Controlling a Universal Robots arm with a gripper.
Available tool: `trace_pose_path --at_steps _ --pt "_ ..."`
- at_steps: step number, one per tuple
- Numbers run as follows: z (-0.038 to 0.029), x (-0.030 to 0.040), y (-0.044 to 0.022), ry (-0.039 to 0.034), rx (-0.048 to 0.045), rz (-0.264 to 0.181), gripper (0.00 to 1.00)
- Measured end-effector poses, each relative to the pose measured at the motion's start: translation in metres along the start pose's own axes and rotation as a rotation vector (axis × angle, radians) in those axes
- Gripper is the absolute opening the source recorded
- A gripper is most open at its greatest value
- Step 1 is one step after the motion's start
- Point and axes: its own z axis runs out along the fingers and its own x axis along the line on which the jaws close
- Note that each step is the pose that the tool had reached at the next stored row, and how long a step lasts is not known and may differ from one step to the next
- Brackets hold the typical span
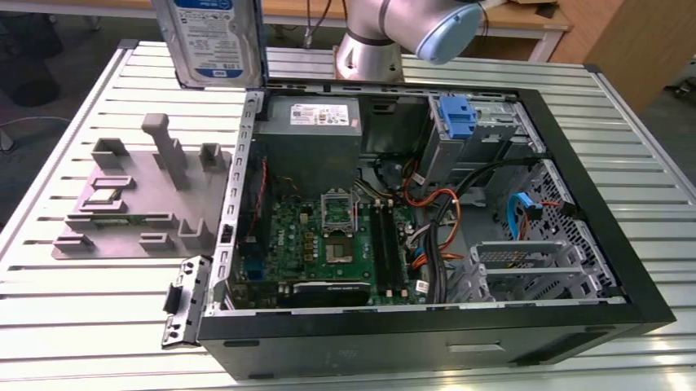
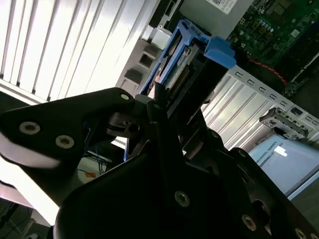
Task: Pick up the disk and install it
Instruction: 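Pick up the disk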
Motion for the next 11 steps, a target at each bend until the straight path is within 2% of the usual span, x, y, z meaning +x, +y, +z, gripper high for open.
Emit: trace_pose_path --at_steps 11 --pt "-0.0009 0.0 -0.0365 0.0 -0.0007 0.0 0.35"
